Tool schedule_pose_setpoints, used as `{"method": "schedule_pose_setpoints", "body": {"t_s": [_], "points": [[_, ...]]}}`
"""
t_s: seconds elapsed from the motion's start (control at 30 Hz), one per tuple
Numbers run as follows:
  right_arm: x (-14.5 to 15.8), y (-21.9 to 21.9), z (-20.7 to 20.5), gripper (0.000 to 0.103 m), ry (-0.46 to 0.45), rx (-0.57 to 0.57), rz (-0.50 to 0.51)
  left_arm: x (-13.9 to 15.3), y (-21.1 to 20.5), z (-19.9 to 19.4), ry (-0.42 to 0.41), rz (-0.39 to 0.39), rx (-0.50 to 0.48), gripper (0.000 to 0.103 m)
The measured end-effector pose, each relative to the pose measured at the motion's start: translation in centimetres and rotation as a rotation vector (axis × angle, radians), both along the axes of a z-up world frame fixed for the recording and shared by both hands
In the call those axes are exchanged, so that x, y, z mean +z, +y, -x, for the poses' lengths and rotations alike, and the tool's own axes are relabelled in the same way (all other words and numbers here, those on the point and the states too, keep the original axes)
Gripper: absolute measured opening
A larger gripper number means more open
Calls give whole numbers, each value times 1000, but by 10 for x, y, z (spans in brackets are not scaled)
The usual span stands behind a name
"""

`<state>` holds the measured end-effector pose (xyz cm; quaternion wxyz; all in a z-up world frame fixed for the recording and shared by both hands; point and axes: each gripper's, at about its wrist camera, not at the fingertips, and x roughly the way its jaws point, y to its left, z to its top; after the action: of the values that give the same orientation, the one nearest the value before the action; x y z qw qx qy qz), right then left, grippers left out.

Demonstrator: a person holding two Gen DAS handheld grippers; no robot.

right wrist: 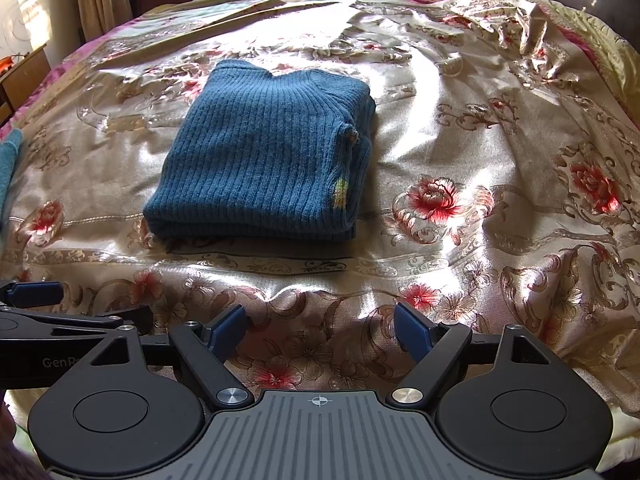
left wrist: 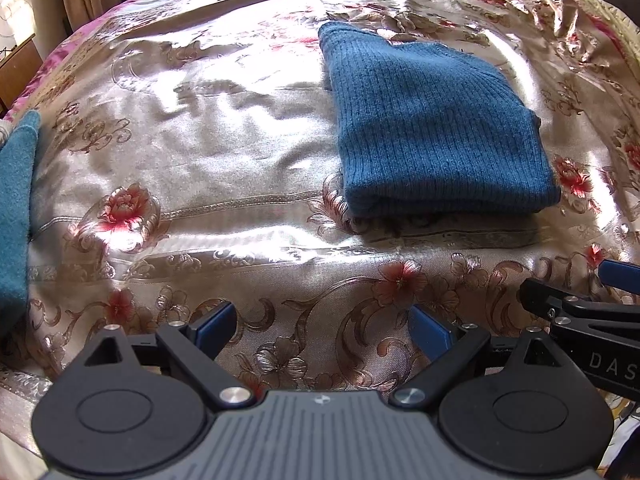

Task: Fold small clothes

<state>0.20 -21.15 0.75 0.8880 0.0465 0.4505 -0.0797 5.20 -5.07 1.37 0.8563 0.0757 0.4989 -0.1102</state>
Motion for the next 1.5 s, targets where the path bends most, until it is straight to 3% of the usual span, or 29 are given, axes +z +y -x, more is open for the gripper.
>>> {"method": "schedule_pose_setpoints", "body": {"t_s": [1.5], "points": [[-1,-1,3,84,1,0,0,-5,3,1,34,31,17,97]]}}
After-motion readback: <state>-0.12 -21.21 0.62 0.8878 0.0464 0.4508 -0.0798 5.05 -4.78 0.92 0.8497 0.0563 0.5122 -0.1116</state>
